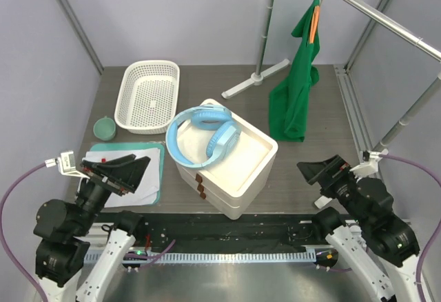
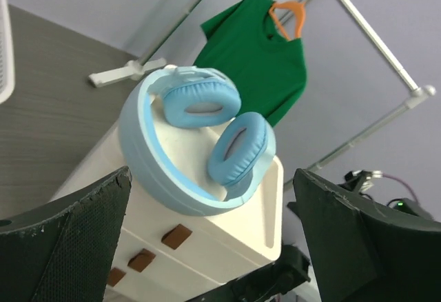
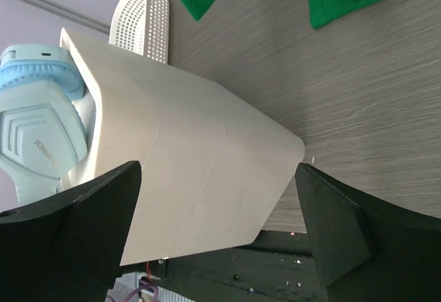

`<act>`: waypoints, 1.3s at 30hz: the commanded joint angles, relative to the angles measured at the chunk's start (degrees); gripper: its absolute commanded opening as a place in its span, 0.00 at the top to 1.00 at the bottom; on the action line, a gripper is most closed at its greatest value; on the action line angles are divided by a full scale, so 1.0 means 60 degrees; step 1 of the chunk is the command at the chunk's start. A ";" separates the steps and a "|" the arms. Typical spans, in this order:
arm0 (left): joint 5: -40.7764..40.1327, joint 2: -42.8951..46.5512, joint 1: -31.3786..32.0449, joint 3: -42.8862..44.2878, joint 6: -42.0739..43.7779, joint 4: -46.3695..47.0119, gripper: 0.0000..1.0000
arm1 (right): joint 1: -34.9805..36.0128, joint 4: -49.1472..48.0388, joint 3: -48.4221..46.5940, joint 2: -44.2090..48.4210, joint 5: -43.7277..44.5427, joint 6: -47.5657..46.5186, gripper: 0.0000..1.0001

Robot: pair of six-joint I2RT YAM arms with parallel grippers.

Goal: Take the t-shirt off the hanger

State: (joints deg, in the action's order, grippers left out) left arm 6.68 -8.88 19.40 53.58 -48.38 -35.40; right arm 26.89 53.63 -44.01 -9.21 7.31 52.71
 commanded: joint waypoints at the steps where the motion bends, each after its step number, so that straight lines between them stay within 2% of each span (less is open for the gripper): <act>1: 0.0058 -0.0366 0.0004 0.0548 0.0579 -0.2335 0.00 | 0.0000 0.1212 -0.0940 -0.0367 0.1007 -0.0654 0.00; 6: 0.0542 0.0367 -0.0010 -0.0330 0.0110 -0.1089 0.00 | 0.0000 0.1902 -0.2459 -0.1145 0.1404 -0.0699 0.00; 11: 0.0615 -0.0100 0.0004 -0.0201 0.0372 -0.1746 0.00 | 0.0000 0.0964 -0.3633 -0.0500 0.0876 -0.1385 0.00; 19: 0.0894 -0.0423 0.0004 0.0137 0.0636 -0.1908 0.00 | -0.0014 0.1989 -0.6285 -0.3512 0.0642 -0.3757 0.00; 22: 0.0952 -0.0365 0.0004 0.0122 0.0695 -0.1879 0.00 | -0.0336 0.2165 -0.7647 -0.4917 0.0233 -0.4900 0.00; 25: 0.1069 -0.0306 0.0004 0.0035 0.0681 -0.1791 0.00 | -0.1155 0.2574 -0.9112 -0.6049 -0.0046 -0.5545 0.00; 28: 0.1157 -0.0365 0.0004 0.0064 0.0681 -0.1806 0.00 | -0.1830 0.2707 -1.0270 -0.7207 0.0012 -0.5825 0.00; 32: 0.1202 -0.0350 0.0004 0.0064 0.0651 -0.1835 0.00 | -0.1948 0.2957 -1.1996 -0.8933 0.0436 -0.5870 0.01; 39: 0.1289 -0.0262 0.0004 0.0064 0.0622 -0.1937 0.00 | -0.1847 0.2183 -1.3333 -1.0751 0.0963 -0.5650 0.06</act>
State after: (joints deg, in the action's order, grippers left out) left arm 12.34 -10.63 19.40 52.73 -45.74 -46.63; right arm 15.51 69.76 -120.55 -69.10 11.00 19.59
